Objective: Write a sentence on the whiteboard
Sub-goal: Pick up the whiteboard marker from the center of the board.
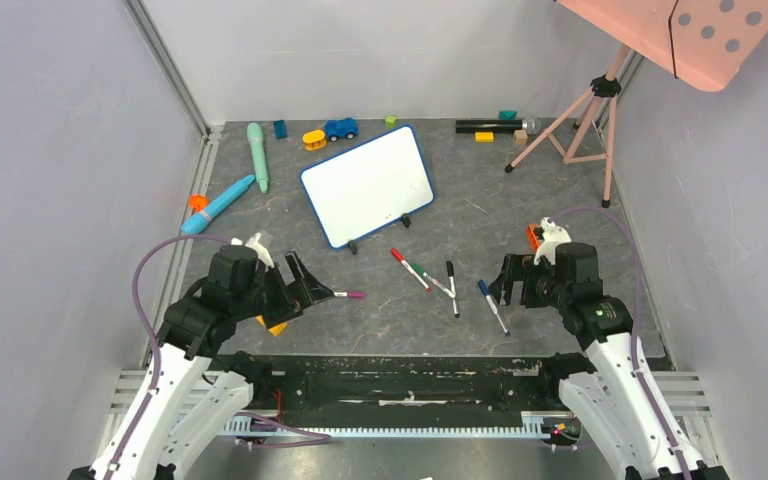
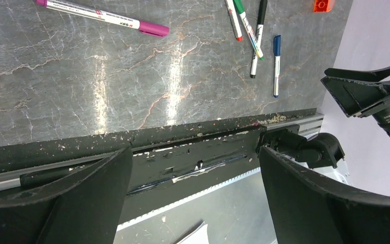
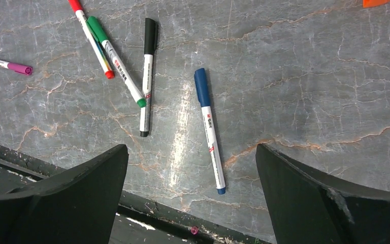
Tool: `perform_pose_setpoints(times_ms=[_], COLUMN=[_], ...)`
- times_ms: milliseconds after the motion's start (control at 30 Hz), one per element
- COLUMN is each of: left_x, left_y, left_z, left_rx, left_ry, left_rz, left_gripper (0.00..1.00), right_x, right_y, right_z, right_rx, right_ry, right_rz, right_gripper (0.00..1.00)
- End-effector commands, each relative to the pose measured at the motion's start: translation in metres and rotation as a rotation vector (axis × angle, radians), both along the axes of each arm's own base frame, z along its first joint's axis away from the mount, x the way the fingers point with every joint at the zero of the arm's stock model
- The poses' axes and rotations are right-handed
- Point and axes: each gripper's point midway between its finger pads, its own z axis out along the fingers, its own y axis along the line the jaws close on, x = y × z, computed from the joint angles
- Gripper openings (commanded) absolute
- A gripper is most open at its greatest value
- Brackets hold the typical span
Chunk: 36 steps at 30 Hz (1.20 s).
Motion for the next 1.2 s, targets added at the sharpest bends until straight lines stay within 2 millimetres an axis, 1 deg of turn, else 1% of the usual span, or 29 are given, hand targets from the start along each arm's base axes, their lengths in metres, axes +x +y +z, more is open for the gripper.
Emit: perform_pose_setpoints(times_ms=[0,67,200,267,367,433,567,633,700,733,833,900,933,967,1000,1067,1133,1167], left_x=[0.005,0.004,0.006,0.012,0.024,0.035,0.058,0.066,0.070,0.070,0.065,0.059,0.056,0.054,0.051,0.046,0.043,0.042], left_y=[-0.006,-0.011,-0.024,-0.029,-0.031,-0.029,-0.013,-0.007,-0.001,0.002,0.005,0.007,0.007,0.008,0.008,0.003,0.000,-0.002], left_z=[0.009,0.008,0.014,0.014,0.013,0.014,0.025,0.031,0.038,0.042,0.046,0.047,0.047,0.044,0.042,0.033,0.023,0.020], left_rx=[-0.024,-0.047,-0.114,-0.123,-0.086,-0.040,0.080,0.100,0.110,0.108,0.088,0.067,0.059,0.050,0.039,0.018,0.007,0.004], left_ry=[-0.044,-0.036,-0.070,-0.080,-0.085,-0.099,-0.140,-0.184,-0.235,-0.266,-0.338,-0.373,-0.381,-0.373,-0.364,-0.336,-0.304,-0.288], left_rz=[-0.028,-0.053,-0.109,-0.120,-0.142,-0.147,-0.075,-0.037,-0.001,0.015,0.025,0.025,0.031,0.039,0.041,0.025,0.007,-0.003], left_gripper=[1.00,1.00,1.00,1.00,1.00,1.00,1.00,1.00,1.00,1.00,1.00,1.00,1.00,1.00,1.00,1.00,1.00,1.00], right_x=[0.011,0.014,0.018,0.023,0.035,0.044,0.060,0.062,0.059,0.056,0.046,0.042,0.041,0.042,0.042,0.045,0.043,0.041], right_y=[0.005,0.008,0.012,0.013,0.016,0.016,0.013,0.015,0.019,0.021,0.028,0.034,0.033,0.033,0.035,0.034,0.040,0.046], right_z=[0.020,0.025,0.025,0.026,0.032,0.035,0.050,0.057,0.061,0.060,0.054,0.048,0.044,0.041,0.042,0.036,0.026,0.022], right_rx=[0.016,0.027,0.027,0.020,0.021,0.024,0.014,0.018,0.037,0.045,0.070,0.077,0.064,0.043,0.017,-0.068,-0.118,-0.123], right_ry=[-0.083,-0.101,-0.080,-0.086,-0.108,-0.114,-0.135,-0.160,-0.188,-0.198,-0.212,-0.198,-0.184,-0.167,-0.156,-0.126,-0.088,-0.068], right_rz=[0.026,0.034,0.054,0.056,0.053,0.034,-0.004,0.005,0.033,0.048,0.102,0.133,0.129,0.123,0.129,0.106,0.101,0.108], right_gripper=[0.98,0.98,0.98,0.98,0.98,0.98,0.98,0.98,0.98,0.98,0.98,0.99,0.99,0.99,0.96,0.94,0.91,0.89])
